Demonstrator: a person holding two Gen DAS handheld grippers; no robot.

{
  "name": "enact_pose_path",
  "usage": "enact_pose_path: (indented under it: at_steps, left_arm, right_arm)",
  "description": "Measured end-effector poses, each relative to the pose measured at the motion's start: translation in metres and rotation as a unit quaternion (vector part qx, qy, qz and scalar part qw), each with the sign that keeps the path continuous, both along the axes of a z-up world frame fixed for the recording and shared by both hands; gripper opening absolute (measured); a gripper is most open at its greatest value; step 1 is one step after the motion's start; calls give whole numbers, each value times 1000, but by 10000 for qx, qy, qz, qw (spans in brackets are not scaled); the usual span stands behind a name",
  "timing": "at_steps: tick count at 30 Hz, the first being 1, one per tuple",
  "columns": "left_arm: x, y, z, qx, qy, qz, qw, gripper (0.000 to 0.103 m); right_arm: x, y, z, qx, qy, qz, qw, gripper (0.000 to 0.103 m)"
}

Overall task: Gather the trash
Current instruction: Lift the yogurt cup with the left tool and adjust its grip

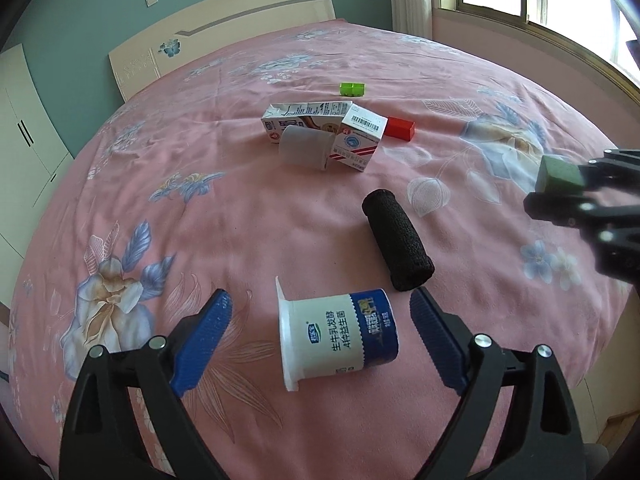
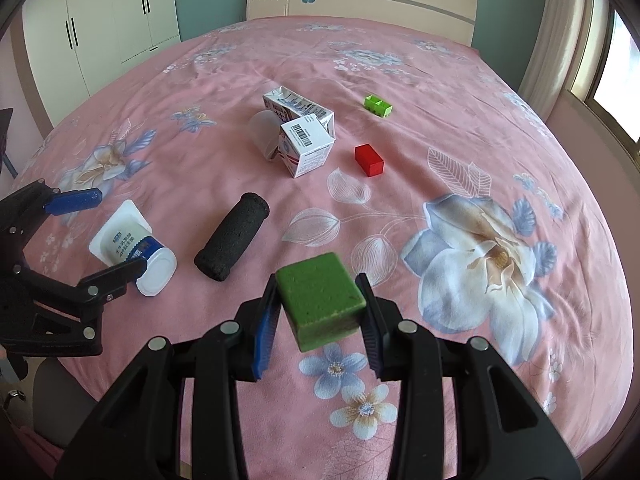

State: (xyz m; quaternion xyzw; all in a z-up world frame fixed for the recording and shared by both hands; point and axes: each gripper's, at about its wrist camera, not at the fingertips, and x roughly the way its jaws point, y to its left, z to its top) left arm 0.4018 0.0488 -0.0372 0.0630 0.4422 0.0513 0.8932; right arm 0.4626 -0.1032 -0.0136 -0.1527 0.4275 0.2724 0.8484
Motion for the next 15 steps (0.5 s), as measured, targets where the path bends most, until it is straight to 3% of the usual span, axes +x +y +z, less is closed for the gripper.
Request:
enact_pose_path:
  at_steps: [3, 5, 6, 11, 15]
  left_arm:
    - [13, 4, -20, 20, 184, 62, 9998, 91]
    - [17, 7, -37, -148, 418, 30, 9990, 69]
    - [19, 9, -44, -222, 522, 46, 9984, 63]
    - [16, 15, -40, -535, 408, 68, 9977, 62]
    - [9, 12, -18, -305, 194, 7, 9993, 62]
  right_arm:
    - [-4, -1, 2, 23, -11, 0, 10000, 39]
    - [-5, -2, 3, 20, -18, -2, 10000, 39]
    - [-5, -3, 3, 17, -22, -9, 10000, 39]
    - [-3, -9, 3, 32, 5, -97, 9999, 39]
    - [-6, -11, 6, 23, -9, -131, 9999, 39]
